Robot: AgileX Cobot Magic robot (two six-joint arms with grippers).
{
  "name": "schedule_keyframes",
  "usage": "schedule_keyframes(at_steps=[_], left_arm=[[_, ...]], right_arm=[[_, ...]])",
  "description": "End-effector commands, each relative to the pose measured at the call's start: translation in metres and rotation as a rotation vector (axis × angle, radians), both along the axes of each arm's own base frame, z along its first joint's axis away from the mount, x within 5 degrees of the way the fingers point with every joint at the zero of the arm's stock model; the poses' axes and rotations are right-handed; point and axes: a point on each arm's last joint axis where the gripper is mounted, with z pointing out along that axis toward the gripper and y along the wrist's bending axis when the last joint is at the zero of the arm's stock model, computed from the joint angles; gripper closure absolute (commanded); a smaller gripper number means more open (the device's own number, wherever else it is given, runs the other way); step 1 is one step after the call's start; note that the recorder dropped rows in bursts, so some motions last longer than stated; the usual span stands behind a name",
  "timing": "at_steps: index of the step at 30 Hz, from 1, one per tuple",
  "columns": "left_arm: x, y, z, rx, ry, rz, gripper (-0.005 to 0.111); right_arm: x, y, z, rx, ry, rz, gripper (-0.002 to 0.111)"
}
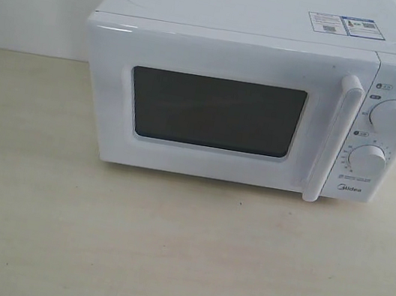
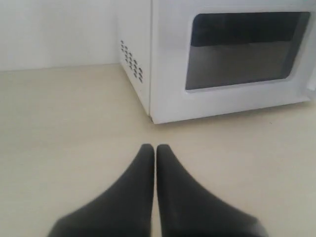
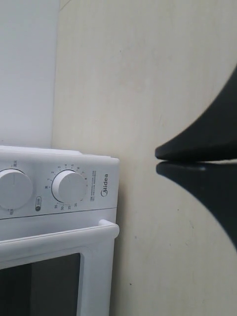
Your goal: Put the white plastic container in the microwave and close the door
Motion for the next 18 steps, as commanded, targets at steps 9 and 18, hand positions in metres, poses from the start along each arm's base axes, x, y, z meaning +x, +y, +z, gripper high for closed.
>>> schedule_keyframes(at_steps=[9,18], left_arm=[[0.0007,0.0105,-0.0013,0.027,-0.001,0.184,0.103],[0.0007,0.0105,-0.0013,0.027,-0.001,0.184,0.103]], right_arm=[[-0.0002,-0.0005,0.0008,-0.004,-0.010,-0.008,0.108],[0.0004,-0.0005,0.0030,-0.005,-0.034,-0.006,0.108]])
